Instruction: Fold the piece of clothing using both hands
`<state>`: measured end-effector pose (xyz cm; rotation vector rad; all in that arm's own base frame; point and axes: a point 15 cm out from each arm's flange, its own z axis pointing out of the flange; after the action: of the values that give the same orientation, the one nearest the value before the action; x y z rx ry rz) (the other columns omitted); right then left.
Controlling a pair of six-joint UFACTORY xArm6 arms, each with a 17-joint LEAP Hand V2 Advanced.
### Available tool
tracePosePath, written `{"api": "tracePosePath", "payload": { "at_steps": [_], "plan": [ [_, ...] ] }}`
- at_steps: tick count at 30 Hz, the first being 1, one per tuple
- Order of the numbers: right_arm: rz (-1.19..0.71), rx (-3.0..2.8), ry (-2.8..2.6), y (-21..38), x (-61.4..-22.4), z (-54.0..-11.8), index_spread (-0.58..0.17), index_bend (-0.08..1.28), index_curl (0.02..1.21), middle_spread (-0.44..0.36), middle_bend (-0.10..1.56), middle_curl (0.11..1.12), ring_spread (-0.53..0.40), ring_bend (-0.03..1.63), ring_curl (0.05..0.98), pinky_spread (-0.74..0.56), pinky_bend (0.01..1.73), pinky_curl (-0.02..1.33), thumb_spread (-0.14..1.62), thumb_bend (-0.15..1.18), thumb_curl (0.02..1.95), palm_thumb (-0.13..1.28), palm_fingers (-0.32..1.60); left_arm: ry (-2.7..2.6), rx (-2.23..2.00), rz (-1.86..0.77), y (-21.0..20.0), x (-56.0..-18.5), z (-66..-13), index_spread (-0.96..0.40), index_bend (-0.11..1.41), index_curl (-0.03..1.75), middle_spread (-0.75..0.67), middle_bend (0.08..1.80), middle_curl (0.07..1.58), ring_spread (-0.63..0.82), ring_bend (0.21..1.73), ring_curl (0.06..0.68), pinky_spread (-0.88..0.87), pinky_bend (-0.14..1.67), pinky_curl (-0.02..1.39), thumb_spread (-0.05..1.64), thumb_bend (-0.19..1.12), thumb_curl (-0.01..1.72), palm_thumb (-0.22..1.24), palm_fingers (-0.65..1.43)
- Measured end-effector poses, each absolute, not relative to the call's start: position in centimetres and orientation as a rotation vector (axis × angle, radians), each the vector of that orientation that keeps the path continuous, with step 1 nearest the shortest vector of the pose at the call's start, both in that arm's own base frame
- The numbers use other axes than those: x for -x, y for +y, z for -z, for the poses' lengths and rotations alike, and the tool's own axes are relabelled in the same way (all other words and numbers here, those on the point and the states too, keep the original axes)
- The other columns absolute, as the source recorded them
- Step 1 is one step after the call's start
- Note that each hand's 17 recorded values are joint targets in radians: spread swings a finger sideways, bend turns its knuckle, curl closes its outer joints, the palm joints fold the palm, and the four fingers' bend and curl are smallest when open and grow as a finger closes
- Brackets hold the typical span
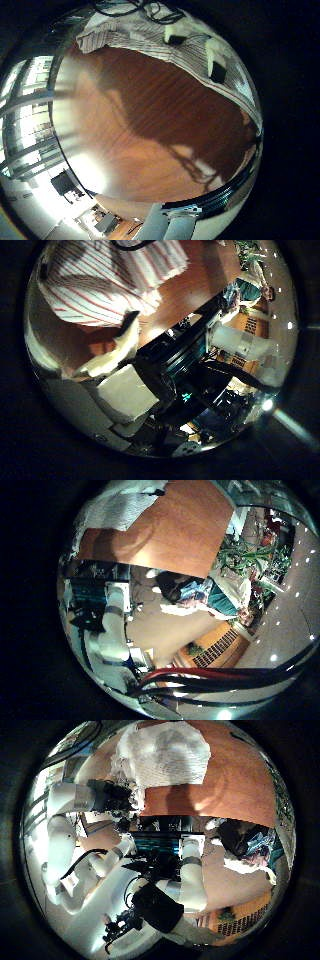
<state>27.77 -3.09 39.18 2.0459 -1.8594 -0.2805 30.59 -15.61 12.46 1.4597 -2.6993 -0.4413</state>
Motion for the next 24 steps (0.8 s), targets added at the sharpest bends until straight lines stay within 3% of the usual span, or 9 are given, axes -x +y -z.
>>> {"api": "tracePosePath", "payload": {
  "at_steps": [4,11,18,24],
  "plan": [
    [0.282,-2.045,-1.859,-3.1,-27.5,-39.1,-0.341,0.16,0.29,-0.007,0.2,0.36,0.095,0.59,0.237,0.33,0.59,0.22,1.28,-0.01,0.21,0.26,0.18,-2.7,-1.468,0.464,-15.4,-31.0,-12.6,-0.13,0.2,0.35,-0.2,0.71,0.67,-0.37,1.19,0.375,-0.37,0.91,0.53,1.0,0.02,0.38,0.68,0.88],
    [0.296,-2.039,-1.85,-3.1,-27.3,-38.6,-0.344,0.16,0.29,-0.014,0.21,0.36,0.082,0.59,0.238,0.33,0.57,0.21,1.29,-0.01,0.21,0.27,0.2,-2.737,-1.462,0.384,-15.8,-33.1,-13.5,-0.34,0.36,0.48,-0.38,0.8,0.84,-0.45,1.3,0.461,-0.54,1.15,0.63,1.03,0.0,0.42,0.81,1.09],
    [0.344,-2.013,-1.813,-2.9,-26.8,-36.3,-0.345,0.16,0.29,-0.023,0.21,0.37,0.056,0.61,0.243,0.33,0.55,0.21,1.3,-0.01,0.22,0.3,0.22,-2.696,-1.434,0.32,-17.0,-34.8,-16.5,-0.5,0.49,0.65,-0.48,0.84,0.95,-0.46,1.35,0.496,-0.57,1.22,0.66,1.06,-0.01,0.46,0.85,1.06],
    [0.37,-2.018,-1.751,-2.1,-26.5,-32.1,-0.34,0.15,0.28,-0.039,0.24,0.38,0.012,0.66,0.256,0.32,0.54,0.21,1.3,0.0,0.23,0.36,0.26,-2.612,-1.404,0.312,-18.0,-36.2,-19.7,-0.59,0.49,0.79,-0.55,0.85,1.02,-0.46,1.38,0.511,-0.58,1.25,0.67,1.07,-0.02,0.48,0.85,1.03]
  ]
}}
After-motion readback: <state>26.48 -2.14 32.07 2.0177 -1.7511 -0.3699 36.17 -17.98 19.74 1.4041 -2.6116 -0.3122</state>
